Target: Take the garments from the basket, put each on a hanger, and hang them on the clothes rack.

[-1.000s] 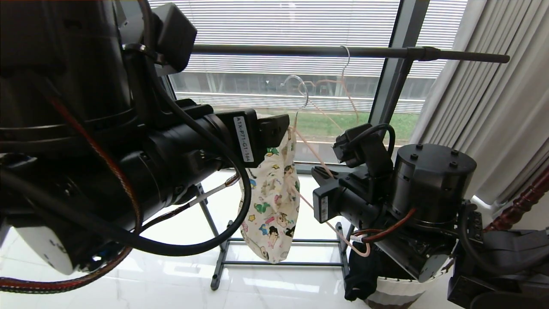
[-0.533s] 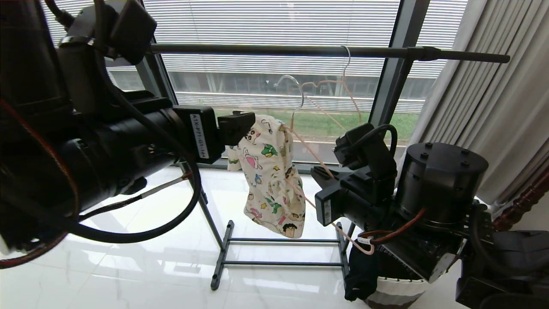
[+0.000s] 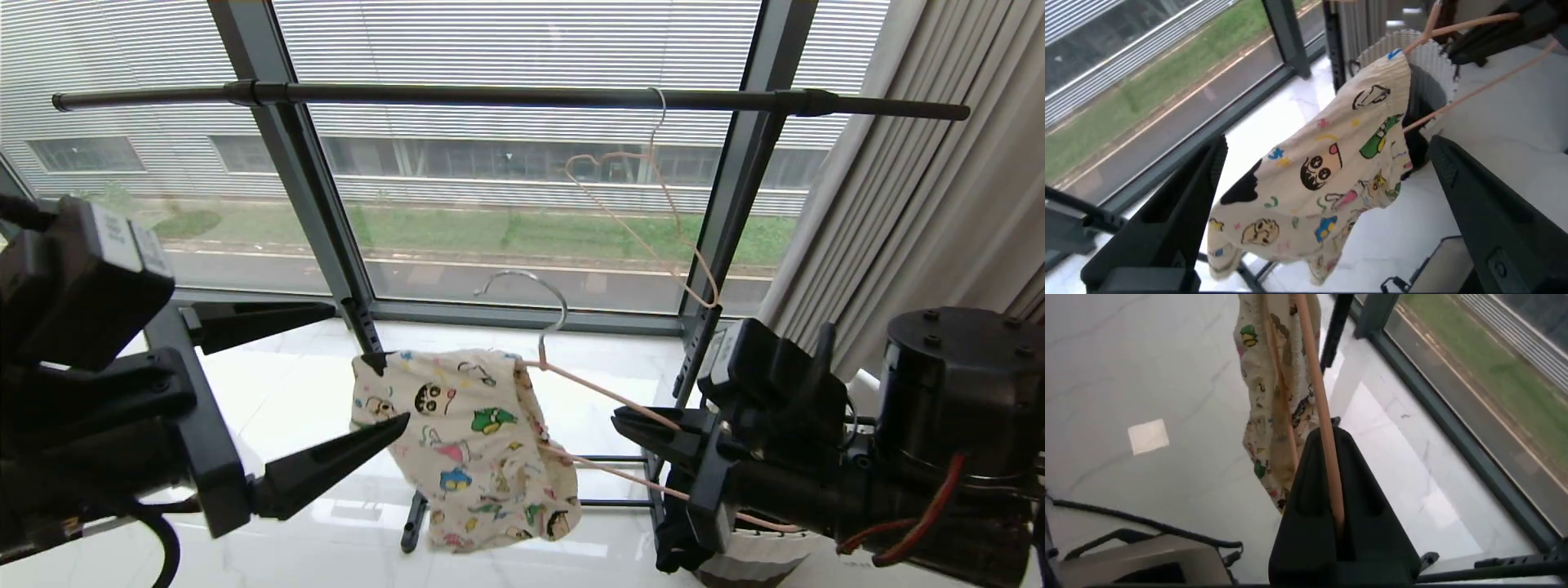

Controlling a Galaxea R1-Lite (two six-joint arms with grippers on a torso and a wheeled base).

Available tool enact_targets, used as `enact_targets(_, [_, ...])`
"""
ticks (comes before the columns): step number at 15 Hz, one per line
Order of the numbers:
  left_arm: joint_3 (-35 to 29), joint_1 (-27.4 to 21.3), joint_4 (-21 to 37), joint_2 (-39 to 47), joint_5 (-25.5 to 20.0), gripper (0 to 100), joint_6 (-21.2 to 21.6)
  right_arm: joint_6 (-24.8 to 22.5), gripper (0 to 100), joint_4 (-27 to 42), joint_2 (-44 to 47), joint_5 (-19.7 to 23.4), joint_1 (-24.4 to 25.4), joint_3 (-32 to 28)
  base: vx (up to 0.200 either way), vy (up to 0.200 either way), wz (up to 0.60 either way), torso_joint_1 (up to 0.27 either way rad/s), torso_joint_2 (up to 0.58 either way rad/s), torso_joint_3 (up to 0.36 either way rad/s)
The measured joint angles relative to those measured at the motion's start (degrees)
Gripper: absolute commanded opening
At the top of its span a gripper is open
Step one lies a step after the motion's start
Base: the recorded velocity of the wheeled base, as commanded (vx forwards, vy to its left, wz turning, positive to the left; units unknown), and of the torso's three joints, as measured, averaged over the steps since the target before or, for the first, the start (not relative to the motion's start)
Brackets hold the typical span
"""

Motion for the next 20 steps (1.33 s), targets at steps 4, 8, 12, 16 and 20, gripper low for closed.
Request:
enact_targets(4, [7.22, -3.69, 0.05, -4.51, -6.34, 100, 7.57, -5.94, 0, 2.24, -4.72, 4.77, 0.69, 5.01, 0.0, 0.0, 0.0, 0.0, 0.0, 0.0])
enact_targets(8, [11.98, -7.42, 0.05, -6.22, -7.36, 100, 8.75, -9.18, 0, 2.5, -6.21, 5.01, 4.64, 6.17, 0.0, 0.0, 0.0, 0.0, 0.0, 0.0])
enact_targets(12, [12.84, -7.89, 0.0, -5.4, -7.36, 100, 8.56, -11.03, 0, 3.29, -6.55, 5.03, 8.33, 6.36, 0.0, 0.0, 0.0, 0.0, 0.0, 0.0])
enact_targets(16, [15.04, -8.11, -0.05, -3.9, -7.41, 100, 8.64, -11.07, 0, 3.27, -7.29, 4.96, 10.73, 6.36, 0.0, 0.0, 0.0, 0.0, 0.0, 0.0])
enact_targets(20, [16.04, -8.03, 0.02, -2.04, -7.08, 100, 8.56, -11.09, 0, 4.77, -8.13, 4.82, 13.18, 6.31, 0.0, 0.0, 0.0, 0.0, 0.0, 0.0])
